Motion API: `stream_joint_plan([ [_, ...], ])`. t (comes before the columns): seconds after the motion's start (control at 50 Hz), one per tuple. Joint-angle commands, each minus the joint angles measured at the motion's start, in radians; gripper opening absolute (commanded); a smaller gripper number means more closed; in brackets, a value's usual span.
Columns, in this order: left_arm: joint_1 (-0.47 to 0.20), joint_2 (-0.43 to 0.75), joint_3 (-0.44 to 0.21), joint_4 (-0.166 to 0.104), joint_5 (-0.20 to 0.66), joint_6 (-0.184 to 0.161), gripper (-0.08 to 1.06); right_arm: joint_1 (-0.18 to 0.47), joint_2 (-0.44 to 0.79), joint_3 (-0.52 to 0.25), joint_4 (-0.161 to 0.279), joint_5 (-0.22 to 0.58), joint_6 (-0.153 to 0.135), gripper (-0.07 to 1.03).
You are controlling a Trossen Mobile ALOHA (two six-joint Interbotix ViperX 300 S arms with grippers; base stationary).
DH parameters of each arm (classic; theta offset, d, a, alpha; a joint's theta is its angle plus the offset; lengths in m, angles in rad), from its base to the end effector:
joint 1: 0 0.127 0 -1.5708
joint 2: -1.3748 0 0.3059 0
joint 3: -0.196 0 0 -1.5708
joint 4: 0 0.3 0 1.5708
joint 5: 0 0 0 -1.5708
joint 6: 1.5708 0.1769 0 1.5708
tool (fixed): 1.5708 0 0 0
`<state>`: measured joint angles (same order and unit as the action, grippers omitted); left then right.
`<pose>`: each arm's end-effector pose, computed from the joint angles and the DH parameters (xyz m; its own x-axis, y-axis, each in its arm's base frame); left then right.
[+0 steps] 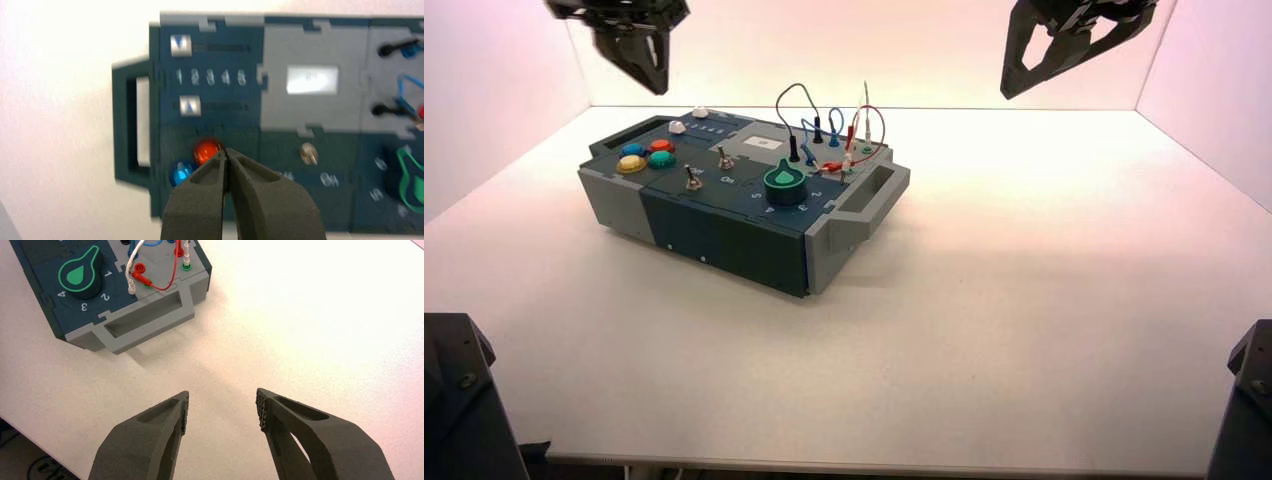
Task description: Move the bottom slider to position 4.
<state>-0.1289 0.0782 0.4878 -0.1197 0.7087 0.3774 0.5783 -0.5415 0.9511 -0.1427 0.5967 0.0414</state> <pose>0.3831 -0.0635 0.0921 0.2819 -0.1149 -0.9525 0.4124 0.9109 0.0121 0.2310 0.1339 0.1468 0.4936 0.2268 -0.8396 -0.5615 0.8204 -0.1085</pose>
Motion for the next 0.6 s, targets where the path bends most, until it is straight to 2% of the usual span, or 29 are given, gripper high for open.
stream_joint_plan([
  [0.02, 0.046, 0.044, -0.091, 0.003, 0.018, 0.021, -0.03, -0.003, -0.011, -0.014, 0.0, -0.006, 0.003, 0.7],
  [0.1, 0.074, 0.092, -0.132, 0.008, 0.043, 0.06, -0.03, -0.005, -0.011, -0.014, -0.002, -0.008, 0.002, 0.7],
  [0.18, 0.1, 0.133, -0.169, 0.011, 0.06, 0.083, -0.03, -0.005, -0.012, -0.014, -0.002, -0.008, 0.002, 0.7],
  [0.34, 0.121, 0.199, -0.219, 0.011, 0.066, 0.091, -0.03, -0.005, -0.011, -0.012, -0.002, -0.008, 0.002, 0.7],
  [0.6, 0.12, 0.256, -0.25, 0.008, 0.066, 0.101, -0.03, -0.005, -0.011, -0.012, -0.002, -0.008, 0.003, 0.7],
])
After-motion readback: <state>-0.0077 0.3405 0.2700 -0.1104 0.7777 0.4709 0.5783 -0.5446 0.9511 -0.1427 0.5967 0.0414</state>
